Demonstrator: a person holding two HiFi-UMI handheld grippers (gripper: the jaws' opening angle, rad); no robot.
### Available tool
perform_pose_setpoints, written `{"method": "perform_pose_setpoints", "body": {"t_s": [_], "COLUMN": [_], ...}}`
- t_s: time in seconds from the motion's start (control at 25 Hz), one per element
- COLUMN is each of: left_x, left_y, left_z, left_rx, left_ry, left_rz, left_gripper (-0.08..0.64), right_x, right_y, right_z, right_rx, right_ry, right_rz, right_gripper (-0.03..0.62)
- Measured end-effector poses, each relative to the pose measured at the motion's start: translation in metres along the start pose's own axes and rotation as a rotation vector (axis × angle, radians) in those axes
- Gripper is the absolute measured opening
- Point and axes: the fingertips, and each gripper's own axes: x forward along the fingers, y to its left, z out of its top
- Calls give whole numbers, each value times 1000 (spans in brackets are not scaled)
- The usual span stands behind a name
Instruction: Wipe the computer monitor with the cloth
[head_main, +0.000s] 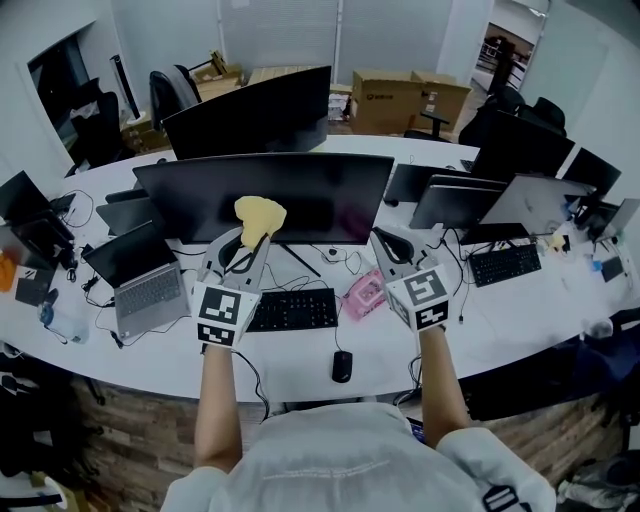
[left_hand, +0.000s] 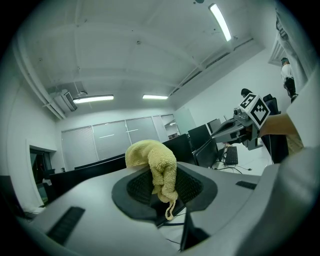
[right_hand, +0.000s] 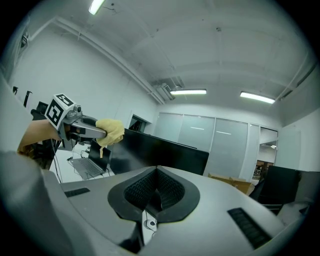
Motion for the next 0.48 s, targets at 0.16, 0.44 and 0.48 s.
{"method": "perform_pose_setpoints", "body": {"t_s": [0.16,0.44,0.48], "left_x": [-2,-6,-6], "left_y": [0,4,4], "left_z": [0,-2,-2], "left_rx": [-3,-10,-10], "left_ry": [3,8,6], "left_rz": [1,14,16], "left_gripper": [112,112,112], "right_x": [-1,-3,-3], "right_y": [0,2,2], "right_z": [-1,-5,-5], "right_rx": [3,7,6], "right_ry": [4,16,16], "right_rz": [-1,-3,-3], "right_gripper": [23,23,23]}}
